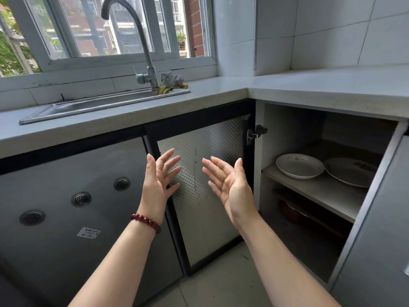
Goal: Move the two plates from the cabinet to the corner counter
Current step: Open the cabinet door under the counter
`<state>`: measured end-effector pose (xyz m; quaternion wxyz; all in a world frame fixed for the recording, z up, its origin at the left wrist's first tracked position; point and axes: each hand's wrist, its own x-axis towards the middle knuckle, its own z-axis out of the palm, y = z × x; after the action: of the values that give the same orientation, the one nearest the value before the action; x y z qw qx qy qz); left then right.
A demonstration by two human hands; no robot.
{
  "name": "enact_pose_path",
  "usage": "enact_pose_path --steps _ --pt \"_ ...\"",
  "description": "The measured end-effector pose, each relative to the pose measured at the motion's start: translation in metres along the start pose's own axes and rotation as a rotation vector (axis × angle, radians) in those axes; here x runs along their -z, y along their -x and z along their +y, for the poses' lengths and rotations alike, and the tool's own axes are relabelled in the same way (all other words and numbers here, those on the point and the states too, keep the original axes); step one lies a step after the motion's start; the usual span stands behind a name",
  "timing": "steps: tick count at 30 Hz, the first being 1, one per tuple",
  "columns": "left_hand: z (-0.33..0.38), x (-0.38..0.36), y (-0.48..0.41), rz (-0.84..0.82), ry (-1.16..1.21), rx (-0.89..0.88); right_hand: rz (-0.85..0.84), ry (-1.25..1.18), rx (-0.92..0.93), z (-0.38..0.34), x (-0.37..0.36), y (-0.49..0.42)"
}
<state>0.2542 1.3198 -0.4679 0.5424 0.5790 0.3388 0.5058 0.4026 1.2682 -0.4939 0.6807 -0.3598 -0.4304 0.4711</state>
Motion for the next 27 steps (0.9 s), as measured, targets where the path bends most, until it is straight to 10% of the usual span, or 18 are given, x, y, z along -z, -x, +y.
enact_pose_path --steps 27 --pt "-0.053 -0.174 -0.028 -0.491 0.092 0.103 0.512 0.150 0.123 -0.045 0.145 0.032"
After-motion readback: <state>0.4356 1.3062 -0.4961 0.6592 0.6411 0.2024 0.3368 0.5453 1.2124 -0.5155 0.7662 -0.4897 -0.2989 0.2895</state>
